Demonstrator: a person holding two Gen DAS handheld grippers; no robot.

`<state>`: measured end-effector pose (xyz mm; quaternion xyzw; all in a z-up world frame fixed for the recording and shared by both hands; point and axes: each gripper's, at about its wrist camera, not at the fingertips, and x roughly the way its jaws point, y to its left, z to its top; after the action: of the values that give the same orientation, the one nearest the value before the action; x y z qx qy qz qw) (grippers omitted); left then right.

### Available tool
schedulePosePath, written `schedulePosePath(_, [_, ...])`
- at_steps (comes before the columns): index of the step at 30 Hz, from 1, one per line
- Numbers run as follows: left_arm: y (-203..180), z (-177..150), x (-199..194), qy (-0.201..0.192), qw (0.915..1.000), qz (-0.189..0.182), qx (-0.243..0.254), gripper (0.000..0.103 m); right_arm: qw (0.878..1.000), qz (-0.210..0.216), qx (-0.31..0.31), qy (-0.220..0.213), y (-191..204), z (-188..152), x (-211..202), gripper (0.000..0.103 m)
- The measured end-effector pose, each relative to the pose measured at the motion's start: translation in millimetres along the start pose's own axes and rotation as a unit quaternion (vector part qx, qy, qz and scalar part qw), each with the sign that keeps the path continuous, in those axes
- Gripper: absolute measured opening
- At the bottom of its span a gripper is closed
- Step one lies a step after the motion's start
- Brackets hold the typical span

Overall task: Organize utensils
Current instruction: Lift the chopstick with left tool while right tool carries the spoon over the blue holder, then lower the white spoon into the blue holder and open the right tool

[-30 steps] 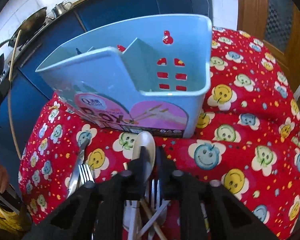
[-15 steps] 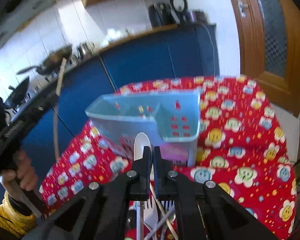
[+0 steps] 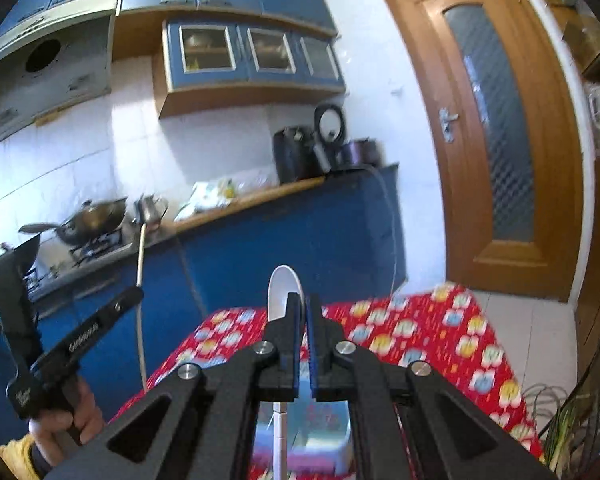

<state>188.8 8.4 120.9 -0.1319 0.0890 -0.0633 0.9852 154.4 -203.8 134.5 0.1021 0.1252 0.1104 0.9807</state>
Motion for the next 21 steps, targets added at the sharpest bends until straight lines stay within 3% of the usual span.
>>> schedulePosePath(8, [-12,-27,27,-0.019,0.9988,0.025,0.038,0.004,0.999,-0.029,-0.017,-0.041,3,-6,40,0.004])
schedulePosePath(14, [-10,-54,39,-0.003,0.9974,0.043,0.057,0.004,0.998,-0.031,-0.043,-0.034,8,-30,66,0.004])
schedulePosePath(21, [-12,-63,38,0.009,0.9967,0.044,0.068,0.004,0.998,-0.022,-0.057,-0.006,8,-48,72,0.005])
